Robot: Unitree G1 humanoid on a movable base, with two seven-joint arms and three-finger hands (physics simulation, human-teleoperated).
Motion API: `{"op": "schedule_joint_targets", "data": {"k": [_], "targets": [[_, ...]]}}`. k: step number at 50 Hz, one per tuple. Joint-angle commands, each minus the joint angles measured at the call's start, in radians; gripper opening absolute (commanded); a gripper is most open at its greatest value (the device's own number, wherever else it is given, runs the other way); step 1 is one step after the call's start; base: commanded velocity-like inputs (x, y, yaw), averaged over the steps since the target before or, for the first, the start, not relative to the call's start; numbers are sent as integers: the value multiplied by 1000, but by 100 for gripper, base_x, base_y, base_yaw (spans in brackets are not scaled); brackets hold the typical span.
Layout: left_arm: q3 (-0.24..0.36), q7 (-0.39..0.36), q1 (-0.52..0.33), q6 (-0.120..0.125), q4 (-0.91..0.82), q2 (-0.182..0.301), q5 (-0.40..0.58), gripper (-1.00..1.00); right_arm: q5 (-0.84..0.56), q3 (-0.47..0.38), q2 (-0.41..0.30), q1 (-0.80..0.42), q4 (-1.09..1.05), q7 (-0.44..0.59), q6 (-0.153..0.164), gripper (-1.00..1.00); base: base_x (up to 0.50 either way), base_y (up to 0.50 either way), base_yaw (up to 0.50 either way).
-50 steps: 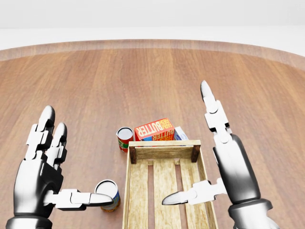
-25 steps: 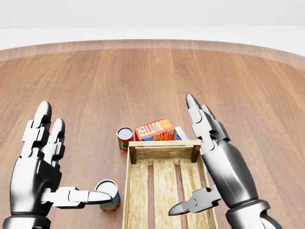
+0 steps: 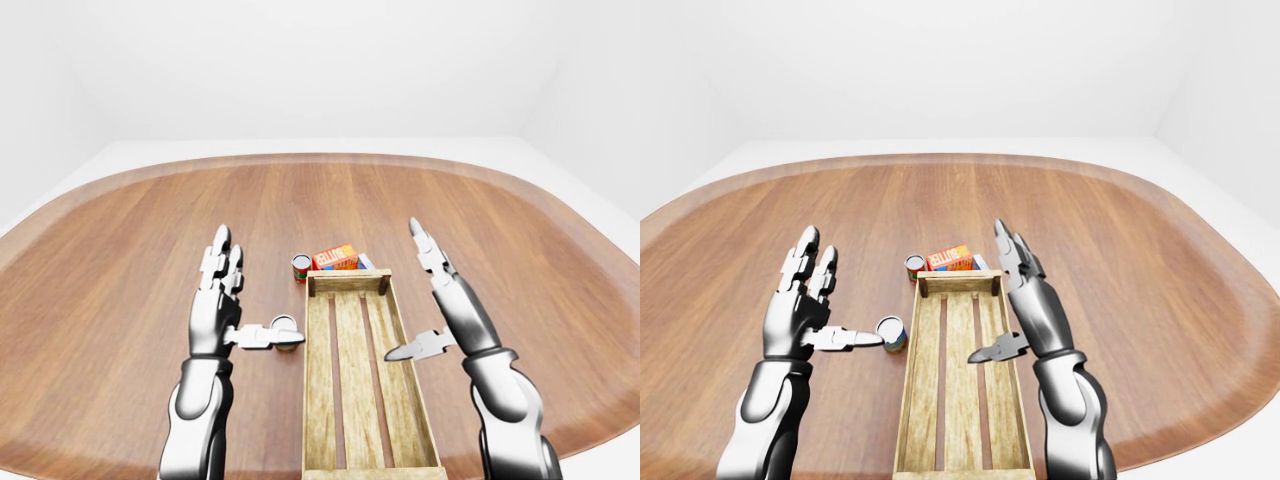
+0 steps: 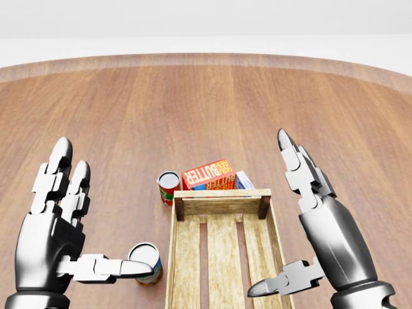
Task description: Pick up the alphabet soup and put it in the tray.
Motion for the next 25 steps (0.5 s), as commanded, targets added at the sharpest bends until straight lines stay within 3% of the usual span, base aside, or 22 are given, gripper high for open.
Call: {"op": "schedule_joint_targets", "data": {"k": [1,25], "targets": [[-5,-7,9,0,-14,1,3,100,0,-2,1,10,-1,3,0,99,0,0,0],[8,-23,-7,0,14,13,47,100,8,5,1,3,22,-8,0,98,0,0,0]]}}
